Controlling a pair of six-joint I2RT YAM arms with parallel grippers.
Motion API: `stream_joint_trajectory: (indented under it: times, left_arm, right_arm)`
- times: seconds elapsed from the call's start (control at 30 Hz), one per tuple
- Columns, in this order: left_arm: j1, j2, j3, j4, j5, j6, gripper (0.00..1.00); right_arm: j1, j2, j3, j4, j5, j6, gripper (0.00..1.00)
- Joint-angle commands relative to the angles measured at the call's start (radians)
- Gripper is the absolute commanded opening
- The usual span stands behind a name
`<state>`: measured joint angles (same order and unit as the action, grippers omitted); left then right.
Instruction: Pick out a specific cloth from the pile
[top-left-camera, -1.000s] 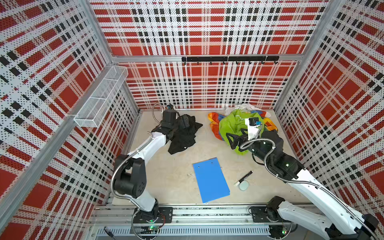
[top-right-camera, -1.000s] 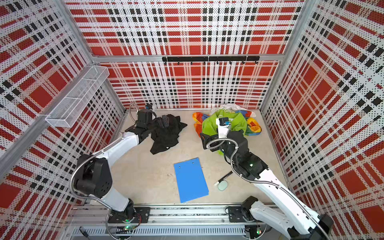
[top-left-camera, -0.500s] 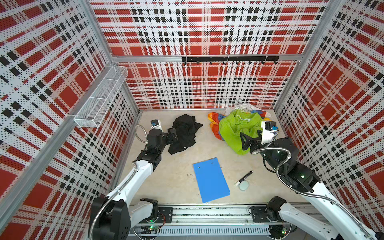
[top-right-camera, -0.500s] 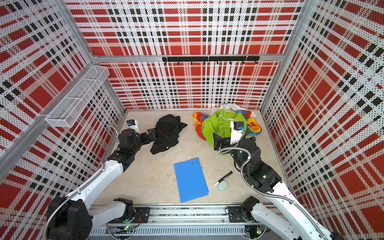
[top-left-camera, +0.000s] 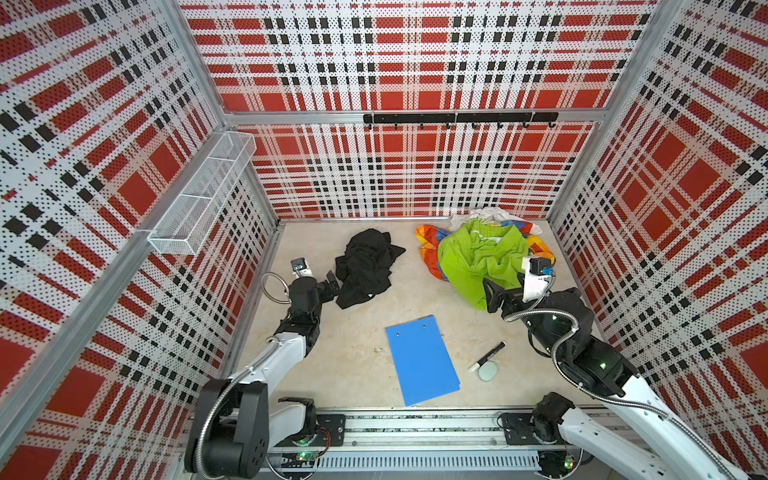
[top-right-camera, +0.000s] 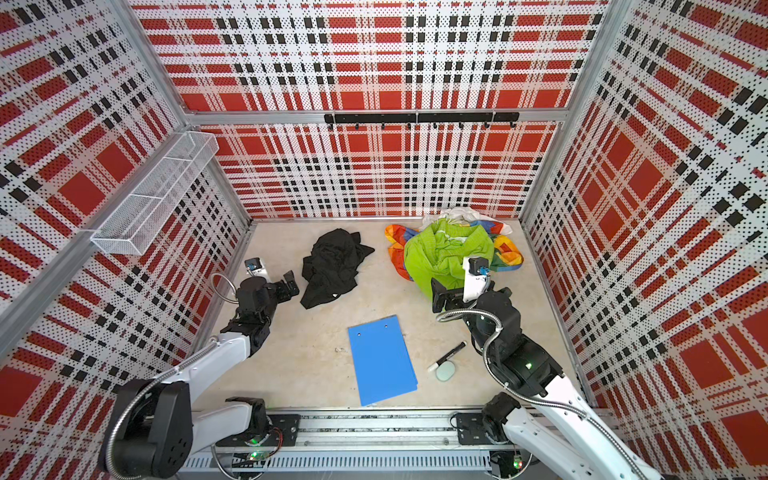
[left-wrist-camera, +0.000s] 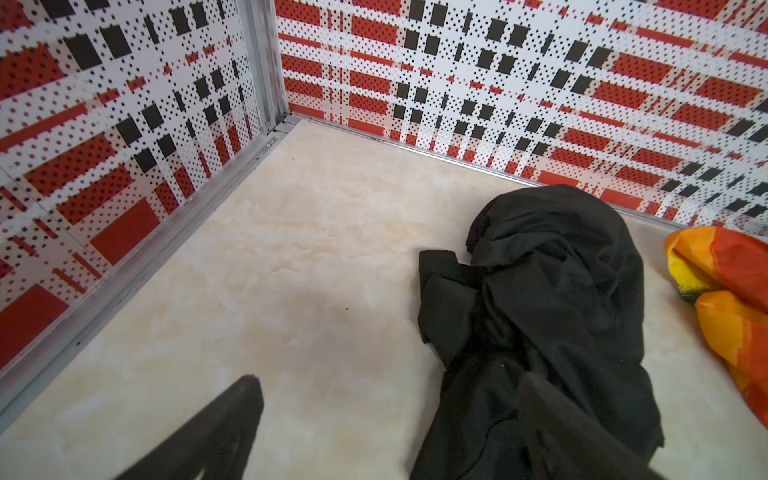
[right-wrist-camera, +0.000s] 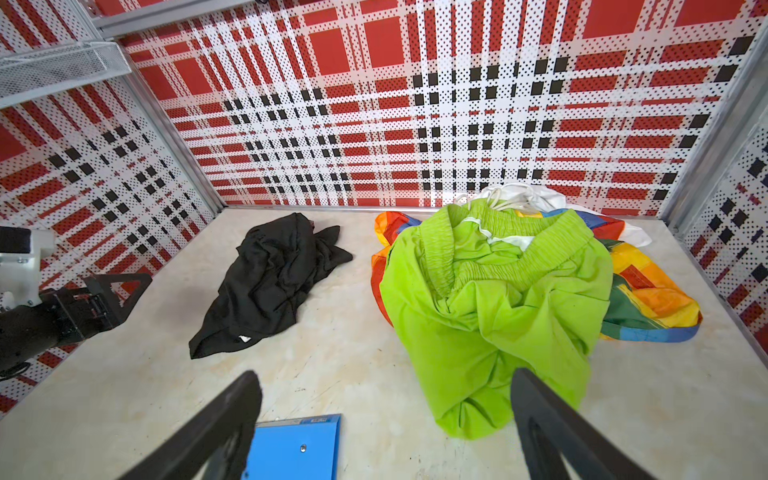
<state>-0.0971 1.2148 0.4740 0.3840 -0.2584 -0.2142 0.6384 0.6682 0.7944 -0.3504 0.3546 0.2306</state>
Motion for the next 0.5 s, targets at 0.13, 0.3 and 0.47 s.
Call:
stream_joint_trajectory:
  times: [0.13, 0.3, 0.47]
  left_arm:
    - [-0.04, 0.132, -0.084, 0.387, -0.077, 0.195, 0.99]
    - [-0.036, 0.213, -0.143, 0.574, -0.065, 0.246, 0.99]
    - [0.017, 0.242, -0.175, 0.678, 0.015, 0.244, 0.99]
  right_arm:
    - [-0.021, 0.044, -0.071, 0.161, 0.074, -0.049, 1.0]
    - [-0.123, 0.081, -0.129, 0.235, -0.001, -0.044, 1.0]
    - [-0.243, 0.115, -0.193, 0.307, -0.058, -0.018, 1.0]
